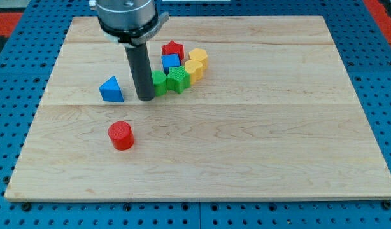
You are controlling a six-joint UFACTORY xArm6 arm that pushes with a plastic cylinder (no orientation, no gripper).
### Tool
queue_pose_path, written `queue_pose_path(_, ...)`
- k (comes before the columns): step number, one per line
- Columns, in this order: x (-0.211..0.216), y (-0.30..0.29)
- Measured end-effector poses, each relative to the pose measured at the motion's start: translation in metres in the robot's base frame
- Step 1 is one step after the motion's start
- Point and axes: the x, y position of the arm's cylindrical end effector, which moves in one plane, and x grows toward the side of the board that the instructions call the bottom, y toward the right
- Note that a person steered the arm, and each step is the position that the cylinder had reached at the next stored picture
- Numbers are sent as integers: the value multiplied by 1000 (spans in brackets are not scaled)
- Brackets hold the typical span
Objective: Move the triangle parallel to the blue cube
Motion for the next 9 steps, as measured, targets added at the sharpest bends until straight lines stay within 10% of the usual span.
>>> queue_pose_path(4,26,-123)
queue_pose_path(9,20,-34)
